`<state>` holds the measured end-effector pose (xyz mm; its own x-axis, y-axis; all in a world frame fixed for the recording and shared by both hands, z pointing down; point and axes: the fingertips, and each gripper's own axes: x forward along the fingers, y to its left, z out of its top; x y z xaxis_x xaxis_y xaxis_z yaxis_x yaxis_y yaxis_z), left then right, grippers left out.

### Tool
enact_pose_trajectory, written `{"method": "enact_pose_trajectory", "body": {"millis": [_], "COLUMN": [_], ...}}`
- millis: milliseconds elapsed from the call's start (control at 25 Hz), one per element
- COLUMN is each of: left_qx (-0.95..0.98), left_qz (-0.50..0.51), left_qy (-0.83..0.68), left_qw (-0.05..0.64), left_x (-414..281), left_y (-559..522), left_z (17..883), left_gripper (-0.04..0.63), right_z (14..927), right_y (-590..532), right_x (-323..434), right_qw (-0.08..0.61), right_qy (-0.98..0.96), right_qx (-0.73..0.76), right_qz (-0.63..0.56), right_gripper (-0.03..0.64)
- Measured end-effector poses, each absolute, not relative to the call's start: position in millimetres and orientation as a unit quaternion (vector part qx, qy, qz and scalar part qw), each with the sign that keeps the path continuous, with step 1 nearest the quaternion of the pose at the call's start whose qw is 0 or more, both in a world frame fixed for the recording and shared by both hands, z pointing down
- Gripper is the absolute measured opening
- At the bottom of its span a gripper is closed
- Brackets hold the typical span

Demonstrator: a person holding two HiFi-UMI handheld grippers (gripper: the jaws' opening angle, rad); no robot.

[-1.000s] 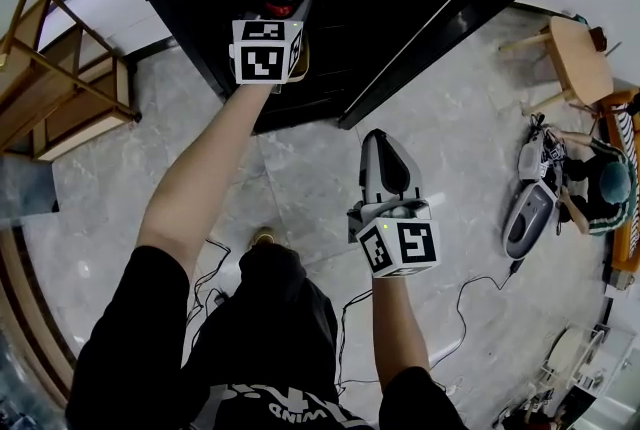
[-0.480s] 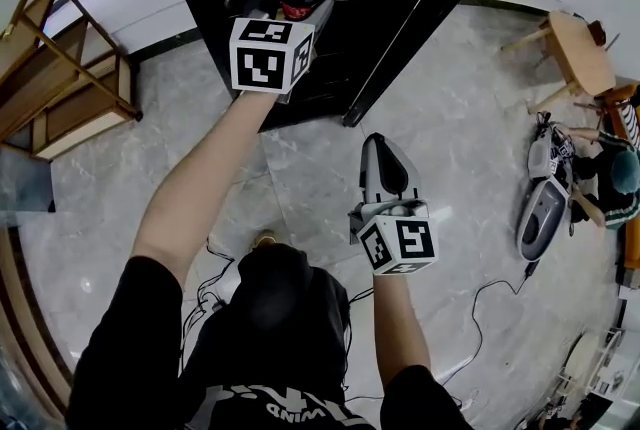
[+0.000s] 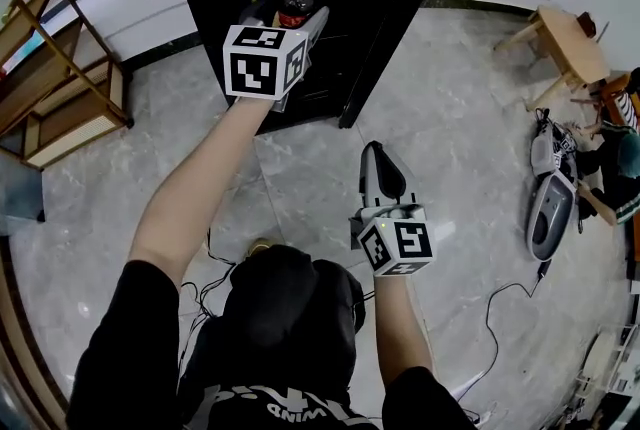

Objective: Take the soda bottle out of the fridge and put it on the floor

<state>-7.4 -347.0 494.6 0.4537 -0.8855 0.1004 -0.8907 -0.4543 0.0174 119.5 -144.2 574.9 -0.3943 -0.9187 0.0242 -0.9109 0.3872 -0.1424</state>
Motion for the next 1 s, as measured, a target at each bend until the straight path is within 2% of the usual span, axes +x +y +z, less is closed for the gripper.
{"method": "enact_pose_trajectory", "body": {"millis": [440, 1000], "left_qx": [0.863, 0.879], "left_qz": [0.046, 0.071], "left_qy": [-0.502, -0.466], "left_qw": [0.033, 0.065], "left_x": [9.1, 33.5], "left_y": [-312.9, -273.8], "left_z": [539.1, 625.8], "left_gripper": [0.302, 0.302], "right_z": [619.5, 651.2], "right_y": [-119.4, -94.1], "right_x": [130.7, 153.4], "right_qw": [0.034, 0.025], "right_qy": [0.832, 0.823], "right_qx": [-0.551, -0.566], "right_qz": [-0.051, -0.054], "right_gripper": [0.02, 0.02]}}
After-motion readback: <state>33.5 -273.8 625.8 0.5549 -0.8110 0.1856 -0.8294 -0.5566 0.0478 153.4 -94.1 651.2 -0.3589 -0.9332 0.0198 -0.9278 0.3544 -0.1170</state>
